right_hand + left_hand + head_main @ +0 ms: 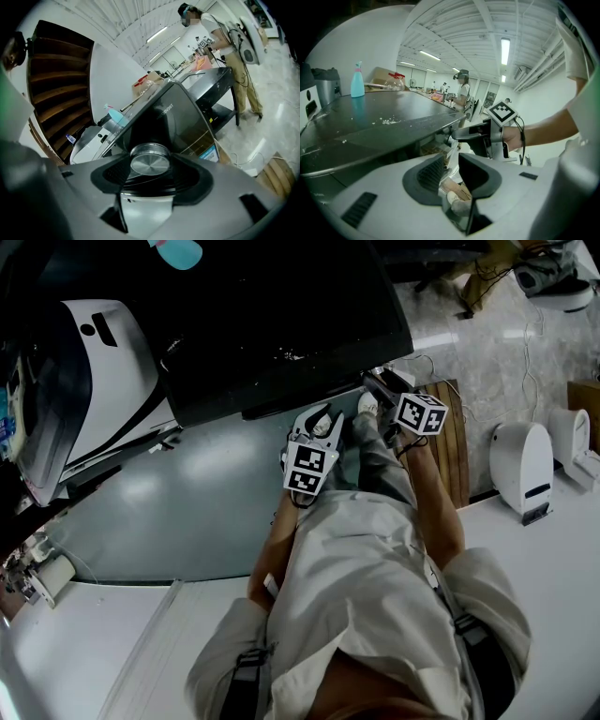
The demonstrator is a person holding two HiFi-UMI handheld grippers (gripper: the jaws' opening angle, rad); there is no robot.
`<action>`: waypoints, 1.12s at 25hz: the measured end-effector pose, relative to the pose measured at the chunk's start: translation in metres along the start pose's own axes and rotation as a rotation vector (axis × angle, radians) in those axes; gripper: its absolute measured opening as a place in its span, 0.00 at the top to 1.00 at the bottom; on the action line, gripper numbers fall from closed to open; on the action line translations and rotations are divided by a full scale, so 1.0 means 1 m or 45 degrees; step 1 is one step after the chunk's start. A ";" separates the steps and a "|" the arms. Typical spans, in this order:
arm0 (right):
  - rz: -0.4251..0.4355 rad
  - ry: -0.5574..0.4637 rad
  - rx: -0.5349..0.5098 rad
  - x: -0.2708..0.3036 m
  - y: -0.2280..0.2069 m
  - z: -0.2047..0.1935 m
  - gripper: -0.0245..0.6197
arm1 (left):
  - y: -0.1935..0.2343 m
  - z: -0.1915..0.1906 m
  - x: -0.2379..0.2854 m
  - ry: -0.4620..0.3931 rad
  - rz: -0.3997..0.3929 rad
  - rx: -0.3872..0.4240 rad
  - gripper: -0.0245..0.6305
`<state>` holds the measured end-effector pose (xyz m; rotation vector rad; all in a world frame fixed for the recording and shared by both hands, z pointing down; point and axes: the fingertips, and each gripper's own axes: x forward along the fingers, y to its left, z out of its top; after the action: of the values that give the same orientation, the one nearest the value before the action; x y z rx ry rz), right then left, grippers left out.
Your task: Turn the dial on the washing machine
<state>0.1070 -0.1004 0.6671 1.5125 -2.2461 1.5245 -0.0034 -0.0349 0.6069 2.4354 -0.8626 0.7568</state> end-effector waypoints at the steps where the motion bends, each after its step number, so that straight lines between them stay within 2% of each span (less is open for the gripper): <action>1: 0.007 -0.003 0.016 0.000 0.000 0.000 0.55 | 0.000 0.000 0.000 0.001 0.000 -0.001 0.80; 28: 0.139 -0.051 0.281 0.000 -0.002 0.002 0.55 | 0.003 0.000 0.000 0.002 0.000 -0.011 0.80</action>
<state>0.1093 -0.1016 0.6673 1.5057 -2.2820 1.8440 -0.0058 -0.0373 0.6076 2.4267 -0.8636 0.7531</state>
